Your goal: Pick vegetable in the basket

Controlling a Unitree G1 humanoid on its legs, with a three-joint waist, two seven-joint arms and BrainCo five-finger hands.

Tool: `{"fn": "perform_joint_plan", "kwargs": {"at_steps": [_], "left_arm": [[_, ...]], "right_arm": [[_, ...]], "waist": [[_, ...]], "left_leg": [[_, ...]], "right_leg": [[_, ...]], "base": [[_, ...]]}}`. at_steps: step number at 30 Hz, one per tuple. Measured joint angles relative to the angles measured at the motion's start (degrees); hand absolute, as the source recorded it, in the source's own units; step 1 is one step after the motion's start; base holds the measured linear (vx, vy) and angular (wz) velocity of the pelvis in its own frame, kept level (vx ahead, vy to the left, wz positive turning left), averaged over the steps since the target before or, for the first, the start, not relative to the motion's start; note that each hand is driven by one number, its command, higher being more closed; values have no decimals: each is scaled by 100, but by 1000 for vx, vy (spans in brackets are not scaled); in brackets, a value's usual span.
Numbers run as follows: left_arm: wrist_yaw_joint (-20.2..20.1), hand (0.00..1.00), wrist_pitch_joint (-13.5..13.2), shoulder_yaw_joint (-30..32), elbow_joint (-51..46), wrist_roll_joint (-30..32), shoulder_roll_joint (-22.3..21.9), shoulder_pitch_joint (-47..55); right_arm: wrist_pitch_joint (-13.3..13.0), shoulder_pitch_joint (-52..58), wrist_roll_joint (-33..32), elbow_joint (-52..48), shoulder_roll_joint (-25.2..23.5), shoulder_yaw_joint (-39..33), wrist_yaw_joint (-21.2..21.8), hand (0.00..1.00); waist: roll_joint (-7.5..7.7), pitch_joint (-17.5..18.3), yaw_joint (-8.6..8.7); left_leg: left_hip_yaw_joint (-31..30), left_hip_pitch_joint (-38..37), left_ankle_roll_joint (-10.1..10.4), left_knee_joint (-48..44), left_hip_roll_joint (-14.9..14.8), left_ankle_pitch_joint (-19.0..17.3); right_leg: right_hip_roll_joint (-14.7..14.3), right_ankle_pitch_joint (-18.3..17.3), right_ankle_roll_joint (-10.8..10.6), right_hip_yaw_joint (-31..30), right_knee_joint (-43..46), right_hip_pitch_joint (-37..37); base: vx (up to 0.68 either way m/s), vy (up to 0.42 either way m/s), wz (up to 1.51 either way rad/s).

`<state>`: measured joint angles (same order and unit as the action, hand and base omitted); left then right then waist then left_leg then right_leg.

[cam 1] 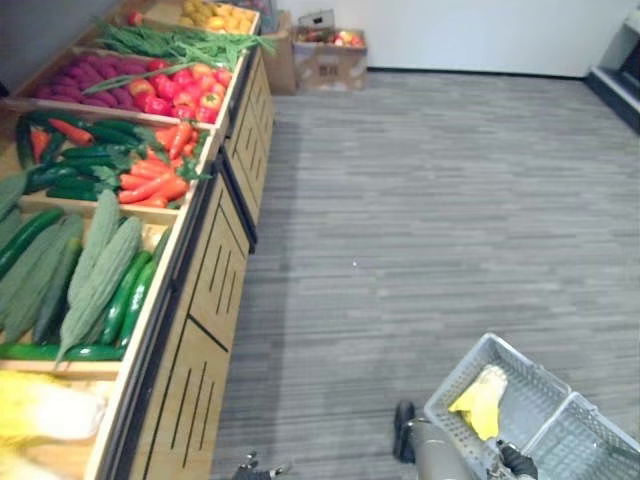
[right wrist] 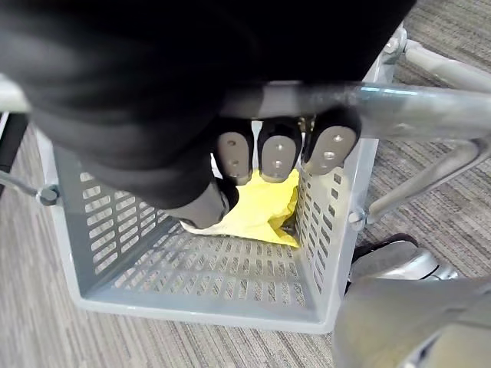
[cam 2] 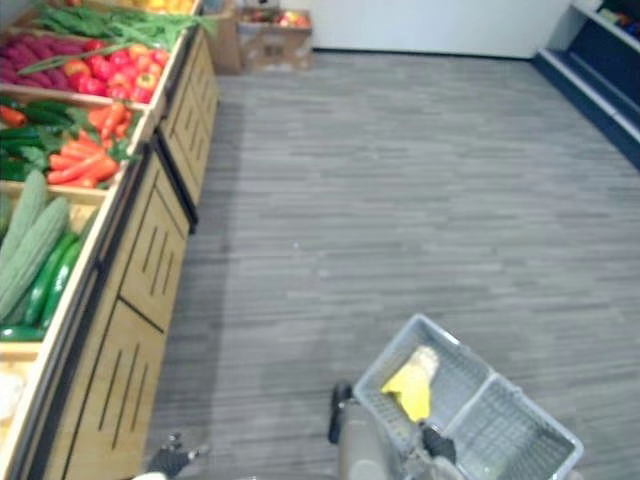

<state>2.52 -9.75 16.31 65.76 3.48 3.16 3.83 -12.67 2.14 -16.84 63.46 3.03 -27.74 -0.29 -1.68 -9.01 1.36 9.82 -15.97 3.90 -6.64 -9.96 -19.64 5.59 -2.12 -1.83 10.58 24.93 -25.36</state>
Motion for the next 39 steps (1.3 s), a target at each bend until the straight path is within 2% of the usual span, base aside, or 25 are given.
{"fn": "perform_joint_plan", "kwargs": {"at_steps": [1, 4, 5, 6, 7, 8, 9, 12, 15, 16, 17, 18, 19, 20, 21, 23, 26, 28, 29, 30, 32, 33, 34, 36, 39], "left_arm": [[0, 0, -7, 83, -76, 1, -174, -73], [-23, 0, -5, 111, -98, 0, -404, -76], [-48, 0, 0, 143, -164, 2, -425, -91], [-45, 0, 14, 209, -199, -2, -420, -130], [-43, 0, 22, 216, -221, -5, -416, -130], [-46, 0, 27, 217, -246, -35, -392, -127], [-46, 0, 27, 215, -252, -58, -373, -128], [-42, 0, 26, 359, -321, -126, -352, -119], [-46, 0, -30, 380, -515, -276, -377, -135], [-40, 0, -73, 377, -543, -278, -379, -125], [-34, 0, -90, 370, -538, -275, -385, -103], [-69, 0, -94, 370, -520, -323, -432, -28], [-39, 0, -95, 372, -524, -320, -399, -35], [-35, 0, -108, 417, -547, -331, -347, -15], [-37, 0, -112, 444, -549, -332, -334, -17], [-36, 0, -93, 689, -599, -318, -342, -16], [-32, 0, -82, 877, -584, -302, -331, 70], [-19, 0, -73, 771, -416, -262, -252, 113], [-12, 0, -25, 139, -265, -226, -26, 109], [-24, 0, -4, -148, -221, -216, 136, 165], [-37, 0, -4, -296, -188, -217, 249, 264], [-46, 0, 34, -303, -164, -220, 269, 301], [-45, 0, 36, -299, -153, -219, 274, 303], [-45, 0, 42, -291, -96, -219, 222, 268], [-52, 0, 38, -220, -140, -220, 155, 259]], "right_arm": [[11, -57, 61, -2, -20, -124, -3, 100], [58, -25, 119, 0, 0, -157, 4, 100], [81, 30, 125, 2, 5, -170, 3, 100], [105, 76, 138, -1, 23, -164, 6, 100], [121, 97, 175, 1, 22, -160, 7, 100], [158, 142, 256, 25, 44, -168, 5, 100], [179, 147, 291, 50, 69, -169, 3, 100], [239, 155, 290, 50, 69, -83, -9, 100], [238, 165, 317, 45, 156, 101, -66, 100], [232, 169, 307, 20, 166, 179, -68, 100], [229, 182, 305, -12, 169, 257, -67, 100], [222, 203, 290, -71, 205, 382, -128, 100], [223, 231, 292, -73, 121, 521, -175, 100], [204, 267, 291, -89, 41, 710, -166, 100], [200, 254, 292, -89, 5, 787, -167, 100], [197, 94, 332, -89, -109, 1055, -160, 100], [199, 126, 343, -73, -206, 1020, -45, 100], [195, 139, 364, -13, -186, 564, 67, 100], [159, 18, 352, 7, -101, 78, 75, 100], [85, 7, 333, 5, -82, 88, 81, 100], [-14, 11, 346, 5, -58, 125, 91, 100], [-99, 17, 467, -6, -3, 103, 121, 100], [-123, 16, 471, -34, 17, 75, 124, 100], [-133, -30, 440, -61, 71, -173, 98, 100], [-146, 1, 330, -194, -7, -102, 84, 100]], "waist": [[-45, 30, -21], [-128, 94, 5], [-148, 110, 12], [-144, 112, 8], [-116, 101, -12], [-68, 70, -17], [-70, 70, -21], [-41, 60, -150], [-27, 59, -310], [-14, 68, -341], [-52, 89, -337], [-159, 182, -321], [21, 297, -311], [229, 409, -328], [280, 441, -340], [300, 455, -468], [356, 574, -637], [464, 728, -605], [491, 753, -506], [462, 749, -385], [485, 765, -306], [480, 755, -305], [484, 742, -305], [364, 561, -302], [300, 557, -305]], "left_leg": [[-264, 94, 71, -304, -32, 398], [-566, 285, 124, -972, -92, 959], [-773, 567, 142, -1654, -112, 1417], [-967, 1005, 229, -2474, -104, 2191], [-1040, 1211, 273, -2908, -97, 2522], [-1052, 1742, 351, -4110, -105, 2517], [-1015, 1979, 376, -4566, -103, 2421], [-659, 2805, 107, -5501, -82, 1552], [-91, 3526, 21, -4691, -90, 910], [204, 3585, -72, -3721, -77, 940], [296, 3572, -152, -3086, -83, 1072], [347, 3575, -350, -2236, -56, 1136], [475, 3473, -348, -2069, 214, 1086], [500, 3479, -371, -1877, 463, 1080], [504, 3500, -388, -1847, 517, 1047], [579, 3476, -473, -1853, 536, 908], [797, 3074, -599, -1573, 644, 812], [714, 2779, -662, -1200, 951, 740], [468, 2115, -725, -690, 1304, 687], [271, 1872, -784, -623, 1379, 683], [55, 1521, -841, -484, 1411, 657], [-220, 1062, -879, -180, 1414, 632], [-318, 949, -882, -123, 1405, 615], [-744, 397, -824, 11, 1167, 516], [-1126, 237, -590, 24, 815, 272]], "right_leg": [[63, -383, 76, 49, 603, -105], [56, -750, 173, 206, 740, 173], [38, -820, 248, 295, 606, 421], [35, -838, 278, 368, 375, 736], [38, -857, 308, 368, 214, 919], [34, -937, 271, 347, -167, 1395], [28, -956, 251, 339, -301, 1606], [47, -1012, 182, 231, -937, 2547], [301, -1194, -112, 186, -1165, 3109], [445, -1363, -341, 203, -1171, 3277], [477, -1505, -406, 204, -1161, 3345], [470, -1805, -670, 173, -1071, 3447], [667, -1820, -604, 77, -1082, 3489], [696, -1683, -487, -55, -1230, 3458], [701, -1605, -374, -62, -1321, 3473], [685, -1026, -317, -233, -1676, 3596], [773, -545, -400, -698, -1604, 3651], [933, -528, -429, -909, -574, 3273], [1128, 461, -973, -1361, 2050, 2245], [1112, 671, -1064, -1362, 3129, 1874], [1023, 543, -864, -1172, 3837, 1518], [942, 254, -491, -851, 4180, 1092], [924, 87, -430, -751, 4219, 957], [754, -709, -164, -276, 3570, 804], [682, -786, -137, -81, 1727, 606]], "base": [[546, -299, 8], [562, -265, 16], [651, -247, 28], [533, -196, 19], [463, -130, 21], [341, -72, 11], [494, -85, 4], [353, 44, -13], [355, 224, -20], [256, 230, -19], [258, 269, -10], [306, 291, 19], [471, 361, 41], [409, 247, 46], [373, 167, 26], [360, 211, -2], [304, 187, -20], [332, 159, 37], [372, 161, 96], [514, 155, 119], [380, 39, 72], [320, -18, 53], [400, -75, 83], [453, -195, 94], [335, -205, 94]]}}
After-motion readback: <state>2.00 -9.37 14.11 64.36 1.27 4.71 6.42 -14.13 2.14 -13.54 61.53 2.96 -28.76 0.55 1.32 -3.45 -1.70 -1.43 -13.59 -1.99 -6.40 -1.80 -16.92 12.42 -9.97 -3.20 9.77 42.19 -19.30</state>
